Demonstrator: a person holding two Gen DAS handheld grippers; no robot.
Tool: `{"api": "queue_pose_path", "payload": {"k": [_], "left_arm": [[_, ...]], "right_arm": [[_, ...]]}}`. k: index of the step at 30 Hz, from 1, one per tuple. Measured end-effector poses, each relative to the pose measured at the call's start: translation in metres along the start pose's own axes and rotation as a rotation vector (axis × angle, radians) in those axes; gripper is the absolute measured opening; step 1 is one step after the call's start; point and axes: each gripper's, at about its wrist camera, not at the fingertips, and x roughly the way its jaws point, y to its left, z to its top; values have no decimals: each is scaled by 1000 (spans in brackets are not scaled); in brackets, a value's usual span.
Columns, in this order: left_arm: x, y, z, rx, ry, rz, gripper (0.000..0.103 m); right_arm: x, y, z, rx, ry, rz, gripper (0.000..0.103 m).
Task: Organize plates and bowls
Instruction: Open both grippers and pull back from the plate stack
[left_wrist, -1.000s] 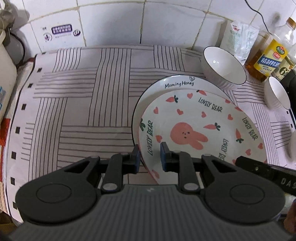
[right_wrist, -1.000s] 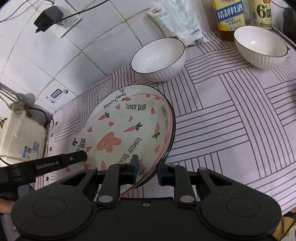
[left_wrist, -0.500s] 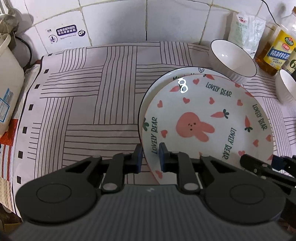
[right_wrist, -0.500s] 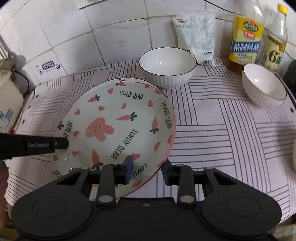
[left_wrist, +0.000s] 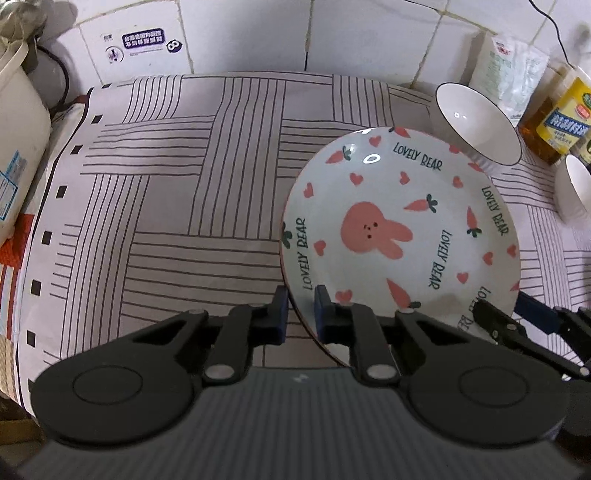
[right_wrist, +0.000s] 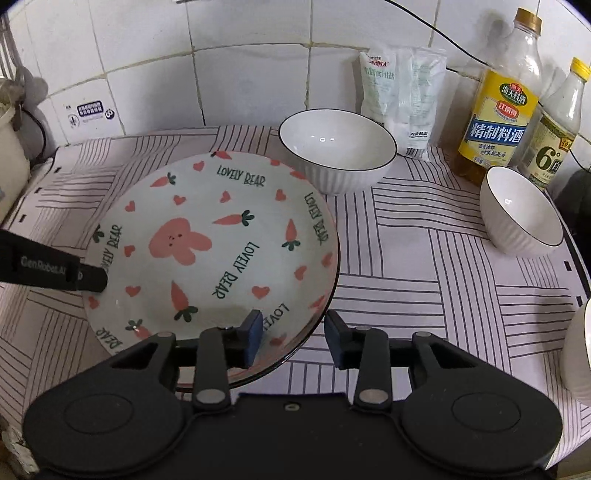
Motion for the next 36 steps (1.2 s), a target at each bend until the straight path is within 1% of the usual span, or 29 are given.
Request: {"api": "queue_pose_path", "payload": {"k": [4,7,10,14,18,21,22,25,28,31,33,35,36], "left_arm": [[-5,0,-3,5,9,-14,14],[-13,-1,-5,6,21,-43,15],[-25,-6,-9,24,25,-53,17],[-43,-15,-16,63,17,-61,27],[-65,-25,-24,107,-5,-75,36],[-82,-32,-31,133,-17,-93,41],[-87,-35,-33,141,-21,-97,41],[-100,-40,-41,164,-33,-102,44],[-113,-47,-48,186,-46,-114,50],[-124,-57,-55,208,-59,-124,57],[-131,-64,-60,224,-68,-133,67],[-136,-73,-63,241,-80,-142,72],[-138,-77,-64,251,-86,-147,75]], "right_arm": [[-9,-2,1,4,-27,7,42],[-17,-5,0,16,-33,-10,43],[-26,-8,-1,30,-38,7,46],[-50,-14,-4,35,-80,26,53],[-74,-19,-10,15,-132,25,56],[-92,-22,-18,10,-186,8,56],[-96,-23,-20,14,-200,4,57],[-113,-31,-28,29,-249,-1,57],[-128,-38,-35,24,-285,9,59],[-144,-48,-43,24,-323,13,63],[-153,-55,-47,23,-339,15,69],[-159,-60,-52,22,-354,-1,71],[-161,-64,-55,14,-358,-23,75]]}}
